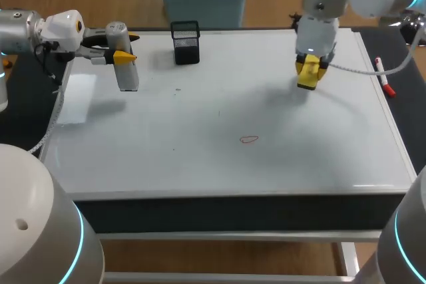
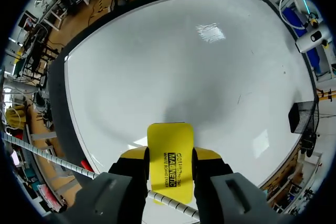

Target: Pick up the inspection probe, press it on each red-marked spot on the whiteboard one by one, put down the probe, pick up the eraser, and wipe off all the red marks.

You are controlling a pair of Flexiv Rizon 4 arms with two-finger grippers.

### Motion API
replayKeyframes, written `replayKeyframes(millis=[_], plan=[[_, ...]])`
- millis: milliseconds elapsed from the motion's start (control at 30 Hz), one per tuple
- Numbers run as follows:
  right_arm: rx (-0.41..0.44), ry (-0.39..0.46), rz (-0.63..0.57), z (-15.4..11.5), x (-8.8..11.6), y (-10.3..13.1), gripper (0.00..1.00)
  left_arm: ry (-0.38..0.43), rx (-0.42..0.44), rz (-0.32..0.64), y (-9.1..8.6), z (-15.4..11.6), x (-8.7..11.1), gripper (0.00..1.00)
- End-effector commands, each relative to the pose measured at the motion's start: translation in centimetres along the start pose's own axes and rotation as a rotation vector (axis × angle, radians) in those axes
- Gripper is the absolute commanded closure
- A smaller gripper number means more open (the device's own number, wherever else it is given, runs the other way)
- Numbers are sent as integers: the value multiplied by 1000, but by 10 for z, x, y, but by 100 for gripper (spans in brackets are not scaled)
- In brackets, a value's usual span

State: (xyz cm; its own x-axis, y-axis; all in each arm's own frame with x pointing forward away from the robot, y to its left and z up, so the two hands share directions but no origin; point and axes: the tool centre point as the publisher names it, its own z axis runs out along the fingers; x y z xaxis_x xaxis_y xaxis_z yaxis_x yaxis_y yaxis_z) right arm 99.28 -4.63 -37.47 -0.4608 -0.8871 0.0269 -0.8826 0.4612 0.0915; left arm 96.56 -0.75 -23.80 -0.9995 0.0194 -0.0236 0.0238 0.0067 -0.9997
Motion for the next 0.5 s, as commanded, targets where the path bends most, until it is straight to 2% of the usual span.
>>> replayKeyframes(millis=[33, 233, 500], plan=[[-3, -28, 12, -4, 18, -8, 100, -5, -3, 2, -2, 0, 2, 100], [-5, -22, 39, -2, 32, -17, 100, -5, -3, 2, -2, 0, 2, 100], [-4, -47, 77, -7, 43, -18, 100, -5, -3, 2, -2, 0, 2, 100]])
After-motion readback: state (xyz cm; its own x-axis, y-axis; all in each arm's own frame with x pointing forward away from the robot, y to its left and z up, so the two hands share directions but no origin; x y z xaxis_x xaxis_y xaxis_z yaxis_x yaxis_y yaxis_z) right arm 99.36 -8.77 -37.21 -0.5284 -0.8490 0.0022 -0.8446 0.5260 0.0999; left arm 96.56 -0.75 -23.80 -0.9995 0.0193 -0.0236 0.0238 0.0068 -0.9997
